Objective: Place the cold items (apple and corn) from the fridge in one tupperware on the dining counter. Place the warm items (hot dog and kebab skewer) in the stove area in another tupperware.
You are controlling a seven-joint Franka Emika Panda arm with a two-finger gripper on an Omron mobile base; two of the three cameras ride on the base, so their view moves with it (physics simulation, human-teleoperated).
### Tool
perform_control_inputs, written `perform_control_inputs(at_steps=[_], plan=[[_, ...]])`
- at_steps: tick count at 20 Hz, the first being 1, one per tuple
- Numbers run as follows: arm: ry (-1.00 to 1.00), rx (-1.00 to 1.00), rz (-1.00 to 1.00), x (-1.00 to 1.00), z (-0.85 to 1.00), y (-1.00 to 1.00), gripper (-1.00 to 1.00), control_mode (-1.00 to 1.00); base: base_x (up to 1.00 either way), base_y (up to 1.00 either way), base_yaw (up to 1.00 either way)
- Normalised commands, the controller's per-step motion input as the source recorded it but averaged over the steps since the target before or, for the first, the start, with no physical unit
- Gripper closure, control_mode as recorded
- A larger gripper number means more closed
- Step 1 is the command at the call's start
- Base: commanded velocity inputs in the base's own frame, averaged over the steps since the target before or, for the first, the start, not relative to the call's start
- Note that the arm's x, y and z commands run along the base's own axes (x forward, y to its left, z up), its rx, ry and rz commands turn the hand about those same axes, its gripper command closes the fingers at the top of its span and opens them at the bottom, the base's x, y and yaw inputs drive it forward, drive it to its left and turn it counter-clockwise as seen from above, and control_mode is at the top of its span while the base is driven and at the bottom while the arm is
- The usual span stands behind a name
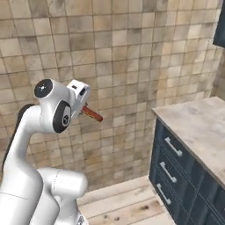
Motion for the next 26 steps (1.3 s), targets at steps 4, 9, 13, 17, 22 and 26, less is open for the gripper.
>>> perform_control_inputs(at_steps=[4,9,13,17,22,26], plan=[[0.00,0.00,0.00,0.00,0.00,0.00,1.00,1.00,0.67,0.07,0.90],[0.00,0.00,0.00,0.00,0.00,0.00,1.00,1.00,0.86,-0.07,0.79],[0.00,0.00,0.00,0.00,0.00,0.00,1.00,1.00,0.99,-0.15,0.61],[0.00,0.00,0.00,0.00,0.00,0.00,1.00,1.00,1.00,-0.23,0.63],[0.00,0.00,0.00,0.00,0.00,0.00,1.00,1.00,1.00,-0.29,0.70],[0.00,0.00,0.00,0.00,0.00,0.00,1.00,1.00,0.99,-0.36,0.76]])
